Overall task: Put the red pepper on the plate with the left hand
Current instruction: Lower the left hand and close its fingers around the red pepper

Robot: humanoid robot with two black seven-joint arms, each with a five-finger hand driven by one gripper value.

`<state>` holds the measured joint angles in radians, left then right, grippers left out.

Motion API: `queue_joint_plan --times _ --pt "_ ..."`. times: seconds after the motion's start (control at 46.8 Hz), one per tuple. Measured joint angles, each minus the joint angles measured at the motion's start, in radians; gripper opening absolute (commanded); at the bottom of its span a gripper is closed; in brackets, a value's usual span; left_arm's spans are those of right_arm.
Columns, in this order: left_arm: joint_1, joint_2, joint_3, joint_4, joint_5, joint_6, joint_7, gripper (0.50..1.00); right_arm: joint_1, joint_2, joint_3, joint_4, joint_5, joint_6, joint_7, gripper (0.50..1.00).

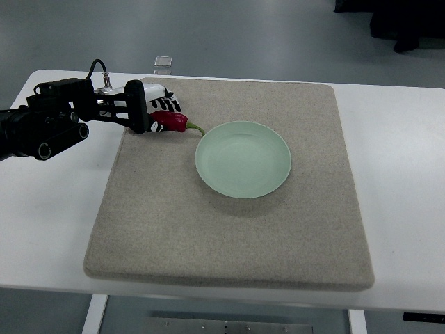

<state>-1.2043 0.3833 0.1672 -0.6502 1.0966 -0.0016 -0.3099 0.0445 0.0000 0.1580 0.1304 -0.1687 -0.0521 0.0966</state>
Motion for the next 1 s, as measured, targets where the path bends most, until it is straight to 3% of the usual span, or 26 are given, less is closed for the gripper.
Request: queue_joint_plan --times 0.214,0.321,1.004 --pt "-0.001 0.000 0.000 0.000 0.000 -0.001 0.000 0.615 0.000 0.000 0.000 0.000 0.000 0.000 0.000 0.932" --pt "-0.001 0.000 0.000 0.000 0.001 -0.001 0.000 0.500 0.000 0.000 0.000 -0.001 0.000 0.000 0.000 0.932" --pt "-0.018 0.002 -0.015 -0.013 0.005 0.003 -0.001 0.500 0.000 0.000 0.000 0.000 0.000 0.000 0.000 0.932"
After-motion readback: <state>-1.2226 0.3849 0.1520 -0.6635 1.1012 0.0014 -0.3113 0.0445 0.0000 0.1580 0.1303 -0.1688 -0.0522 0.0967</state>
